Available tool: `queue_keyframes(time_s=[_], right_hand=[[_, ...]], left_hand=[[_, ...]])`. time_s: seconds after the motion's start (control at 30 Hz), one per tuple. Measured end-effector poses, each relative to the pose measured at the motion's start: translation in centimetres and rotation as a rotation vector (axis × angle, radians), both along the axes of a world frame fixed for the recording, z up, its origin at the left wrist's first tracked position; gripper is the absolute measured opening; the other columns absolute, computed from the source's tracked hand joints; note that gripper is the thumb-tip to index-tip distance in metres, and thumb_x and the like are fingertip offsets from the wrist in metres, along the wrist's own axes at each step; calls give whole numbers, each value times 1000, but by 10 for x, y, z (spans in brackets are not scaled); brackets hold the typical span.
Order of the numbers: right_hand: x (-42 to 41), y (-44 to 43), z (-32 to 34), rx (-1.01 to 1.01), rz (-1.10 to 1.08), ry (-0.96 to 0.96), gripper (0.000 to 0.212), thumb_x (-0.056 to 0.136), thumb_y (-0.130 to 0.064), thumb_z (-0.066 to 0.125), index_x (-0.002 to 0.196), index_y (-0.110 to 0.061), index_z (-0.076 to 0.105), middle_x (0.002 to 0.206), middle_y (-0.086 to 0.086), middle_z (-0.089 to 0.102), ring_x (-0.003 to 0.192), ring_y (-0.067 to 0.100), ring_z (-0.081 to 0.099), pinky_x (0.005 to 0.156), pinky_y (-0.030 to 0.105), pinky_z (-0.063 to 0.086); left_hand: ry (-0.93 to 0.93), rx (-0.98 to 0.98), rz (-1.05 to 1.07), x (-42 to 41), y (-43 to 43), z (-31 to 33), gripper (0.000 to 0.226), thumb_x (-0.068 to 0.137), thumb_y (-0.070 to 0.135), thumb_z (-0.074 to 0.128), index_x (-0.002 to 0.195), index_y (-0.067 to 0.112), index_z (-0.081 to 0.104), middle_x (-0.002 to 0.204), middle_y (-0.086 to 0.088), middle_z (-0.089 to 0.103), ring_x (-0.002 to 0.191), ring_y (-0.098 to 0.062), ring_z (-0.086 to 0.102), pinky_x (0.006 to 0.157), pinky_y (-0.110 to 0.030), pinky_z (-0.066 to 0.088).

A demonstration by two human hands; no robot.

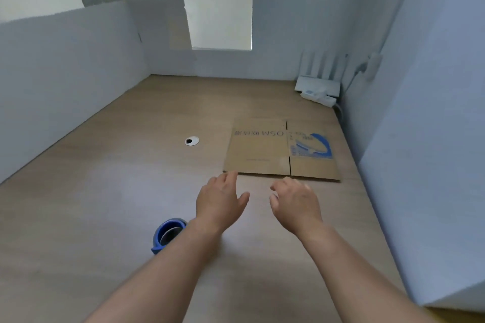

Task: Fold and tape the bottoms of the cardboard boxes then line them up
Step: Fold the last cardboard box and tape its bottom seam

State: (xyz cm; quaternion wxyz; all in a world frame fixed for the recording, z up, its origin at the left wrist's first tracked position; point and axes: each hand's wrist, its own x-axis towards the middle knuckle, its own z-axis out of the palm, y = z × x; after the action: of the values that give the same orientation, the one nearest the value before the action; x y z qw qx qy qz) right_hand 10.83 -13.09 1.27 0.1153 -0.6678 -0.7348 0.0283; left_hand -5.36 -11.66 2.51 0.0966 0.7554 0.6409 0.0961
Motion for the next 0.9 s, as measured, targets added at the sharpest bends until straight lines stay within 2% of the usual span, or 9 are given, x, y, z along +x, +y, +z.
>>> queue_keyframes(time_s=[0.23, 0.4, 0.5, 0.63, 0.73, 0.9], right_hand=[[22, 36, -15, -118, -199, 17, 36, 97, -25, 37, 131, -20, 49, 126, -1, 54, 114, 18, 49, 94, 28, 35], [55, 74, -40, -258, -343, 8, 37, 96, -24, 38, 132, -17, 46, 127, 3, 52, 114, 21, 48, 90, 31, 39], [76, 91, -49, -314, -426, -1, 43, 96, -26, 39, 138, -15, 38, 131, 8, 47, 116, 24, 44, 92, 32, 39], [119, 130, -74, -380, -612, 27, 71, 95, -47, 44, 149, -12, 14, 150, 17, 25, 135, 33, 28, 109, 40, 28], [140, 148, -96, -440, -704, 88, 85, 90, -60, 43, 151, -14, 5, 154, 20, 16, 141, 36, 18, 115, 45, 20], [139, 153, -112, -450, -689, 126, 105, 73, -73, 57, 149, -21, 8, 147, 19, 23, 137, 35, 20, 112, 42, 23]], left_hand=[[-12, -123, -97, 7, 70, -19, 67, 94, 51, 44, 147, 17, 21, 147, 0, 34, 129, -24, 38, 100, -34, 38], [66, -209, -129, 21, 125, -52, 83, 88, 58, 50, 149, 18, 12, 153, -1, 25, 130, -26, 36, 102, -36, 37], [130, -233, -80, 25, 146, -67, 103, 77, 70, 56, 151, 20, 3, 157, -9, 12, 141, -28, 20, 112, -39, 26], [138, -357, 81, 30, 179, -98, 120, 70, 76, 58, 151, 20, -11, 158, -17, -8, 147, -30, -3, 118, -45, 10], [83, -391, 124, 27, 195, -121, 120, 68, 74, 61, 151, 19, -6, 159, -15, -5, 147, -27, -2, 118, -45, 10], [114, -304, 141, 34, 202, -136, 112, 65, 75, 62, 149, 21, 12, 156, -13, 8, 139, -35, 18, 114, -40, 23]])
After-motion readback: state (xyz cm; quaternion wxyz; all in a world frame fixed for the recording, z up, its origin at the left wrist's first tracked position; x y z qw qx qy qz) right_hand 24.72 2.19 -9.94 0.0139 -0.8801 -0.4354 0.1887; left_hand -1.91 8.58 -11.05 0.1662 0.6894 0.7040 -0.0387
